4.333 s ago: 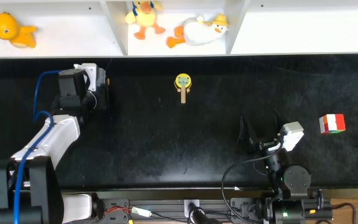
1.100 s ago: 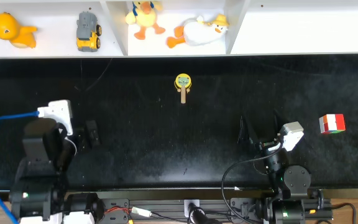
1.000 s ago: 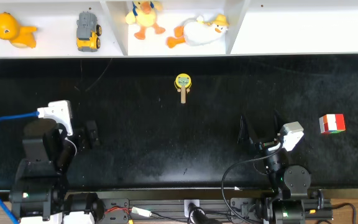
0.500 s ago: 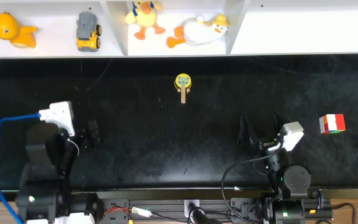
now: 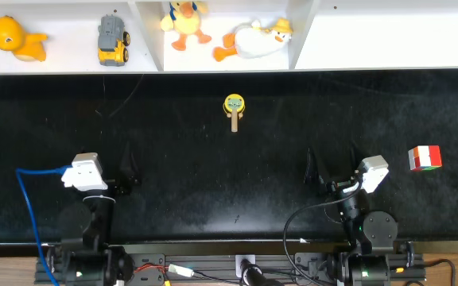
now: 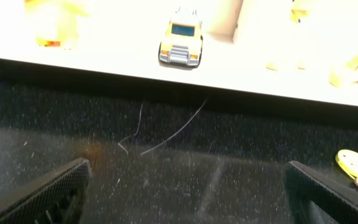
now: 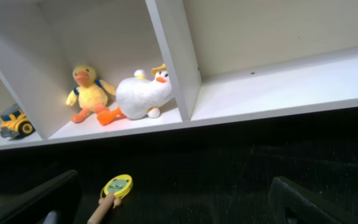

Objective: Store Toys

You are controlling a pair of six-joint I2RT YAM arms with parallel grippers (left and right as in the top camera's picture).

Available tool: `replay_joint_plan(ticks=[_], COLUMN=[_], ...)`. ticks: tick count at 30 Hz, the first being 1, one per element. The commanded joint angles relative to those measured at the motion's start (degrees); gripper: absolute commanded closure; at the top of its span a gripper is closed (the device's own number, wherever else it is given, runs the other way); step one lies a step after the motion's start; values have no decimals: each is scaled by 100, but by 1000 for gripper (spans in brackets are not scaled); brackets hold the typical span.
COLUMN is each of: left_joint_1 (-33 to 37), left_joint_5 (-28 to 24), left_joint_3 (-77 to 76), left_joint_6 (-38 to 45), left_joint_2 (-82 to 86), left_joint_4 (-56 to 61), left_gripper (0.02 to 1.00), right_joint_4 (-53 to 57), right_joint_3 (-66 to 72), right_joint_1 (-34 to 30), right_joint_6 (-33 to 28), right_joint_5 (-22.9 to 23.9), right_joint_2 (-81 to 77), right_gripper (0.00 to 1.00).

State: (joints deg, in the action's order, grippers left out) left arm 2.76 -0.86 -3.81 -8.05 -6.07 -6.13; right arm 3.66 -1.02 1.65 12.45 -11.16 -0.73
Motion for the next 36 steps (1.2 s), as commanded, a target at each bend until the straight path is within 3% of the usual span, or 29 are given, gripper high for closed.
replay_joint_plan(ticks=[1, 36], left_joint_1=[48, 52], left_joint_5=[-101, -74], left_joint_3=[337, 337], left_joint_6=[-146, -103], left_joint_2=[455, 595], left_joint_4=[118, 153], left_gripper=[20, 20], right_joint_4=[-35, -35], right_joint_3=[76, 76], right_joint_1=[48, 48], right_joint_6=[42, 42], right_joint_5=[28, 28], right_joint_2=[48, 48], right_gripper=[5, 7])
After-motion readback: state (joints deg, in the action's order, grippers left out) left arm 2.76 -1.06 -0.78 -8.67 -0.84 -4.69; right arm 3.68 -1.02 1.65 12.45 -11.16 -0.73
